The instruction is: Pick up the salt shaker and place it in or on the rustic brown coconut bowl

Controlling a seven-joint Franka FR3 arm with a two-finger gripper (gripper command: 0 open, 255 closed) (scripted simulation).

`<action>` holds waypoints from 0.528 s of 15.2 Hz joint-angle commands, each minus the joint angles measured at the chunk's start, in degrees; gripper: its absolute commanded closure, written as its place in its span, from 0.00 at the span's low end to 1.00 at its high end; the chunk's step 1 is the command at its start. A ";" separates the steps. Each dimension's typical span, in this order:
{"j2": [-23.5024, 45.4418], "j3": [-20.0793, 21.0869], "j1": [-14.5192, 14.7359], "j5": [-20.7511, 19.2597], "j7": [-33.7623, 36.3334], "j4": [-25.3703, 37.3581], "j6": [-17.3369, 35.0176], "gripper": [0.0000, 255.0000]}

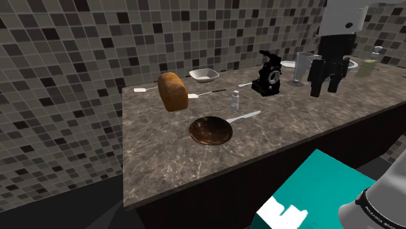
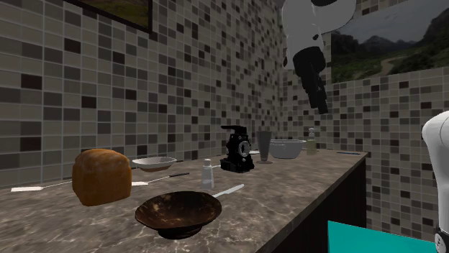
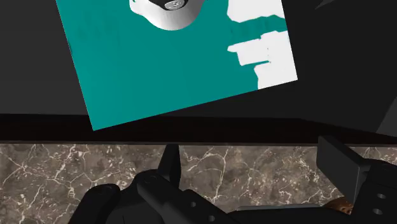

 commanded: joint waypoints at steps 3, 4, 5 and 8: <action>4.44 -0.62 0.09 -0.56 -1.42 1.54 2.75 0.00; 6.68 -0.92 0.14 -0.80 -2.11 2.43 4.04 0.00; 8.94 -1.20 0.18 -1.00 -2.79 3.40 5.27 0.00; 15.76 -2.00 0.35 -1.46 -4.76 6.77 8.54 0.00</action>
